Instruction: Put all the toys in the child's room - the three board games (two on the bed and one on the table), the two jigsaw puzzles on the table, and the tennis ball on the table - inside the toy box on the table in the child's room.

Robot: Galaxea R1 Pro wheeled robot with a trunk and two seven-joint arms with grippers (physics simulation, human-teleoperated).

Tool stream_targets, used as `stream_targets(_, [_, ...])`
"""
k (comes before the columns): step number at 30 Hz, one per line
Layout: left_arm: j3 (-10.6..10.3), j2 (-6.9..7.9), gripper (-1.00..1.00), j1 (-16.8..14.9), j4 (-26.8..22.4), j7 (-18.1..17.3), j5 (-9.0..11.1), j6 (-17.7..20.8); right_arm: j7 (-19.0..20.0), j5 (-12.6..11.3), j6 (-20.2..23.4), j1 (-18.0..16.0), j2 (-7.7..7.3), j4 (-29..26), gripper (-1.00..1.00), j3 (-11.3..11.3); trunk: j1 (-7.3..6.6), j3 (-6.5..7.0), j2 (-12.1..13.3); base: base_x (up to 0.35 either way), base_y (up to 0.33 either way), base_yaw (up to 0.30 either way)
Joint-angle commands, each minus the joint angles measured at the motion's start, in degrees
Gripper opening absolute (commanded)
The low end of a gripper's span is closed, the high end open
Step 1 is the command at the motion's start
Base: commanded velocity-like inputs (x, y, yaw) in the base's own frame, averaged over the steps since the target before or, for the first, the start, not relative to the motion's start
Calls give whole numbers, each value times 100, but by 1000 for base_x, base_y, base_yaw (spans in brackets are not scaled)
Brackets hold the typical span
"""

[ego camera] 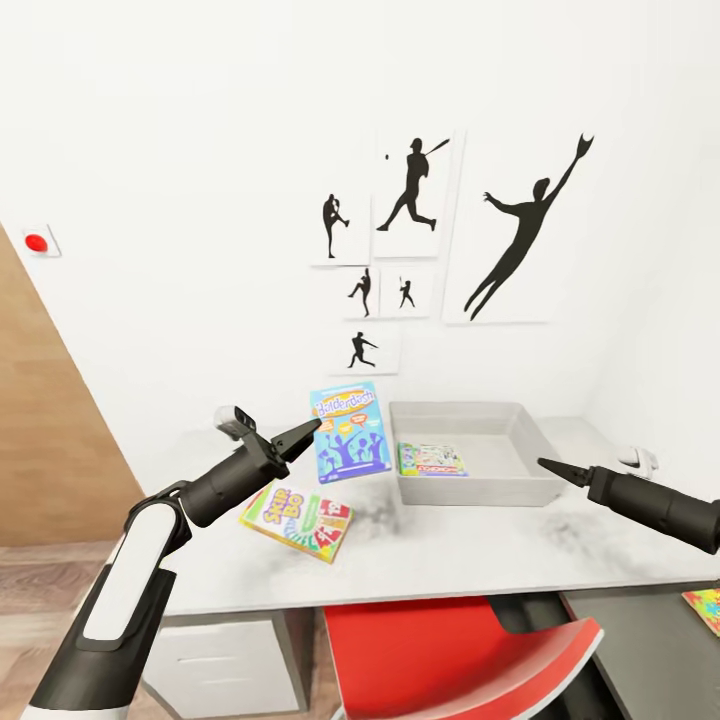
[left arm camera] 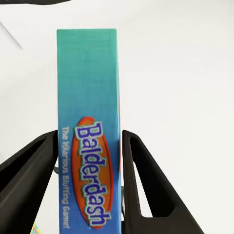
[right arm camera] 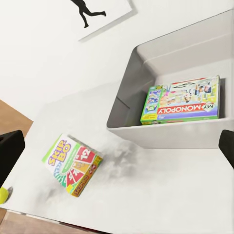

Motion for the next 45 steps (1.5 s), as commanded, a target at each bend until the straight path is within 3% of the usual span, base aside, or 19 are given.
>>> stream_targets(1, [-2,3,-100,-5,1,-13,8,17,42,31,29,-8,0,-1,100,-7,4,-12,-13,14,-2,-50])
stream_targets(19, [14,3,-100,14,1,6,8,-21,42,39,29,-8,5,-1,100,2,4,-12,-13,45,-134,-13])
stream_targets(45, [17,3,-100,38,1,27,7,-48,47,39,29,-8,2,-1,100,-2,4,-12,-13,96,-10,0])
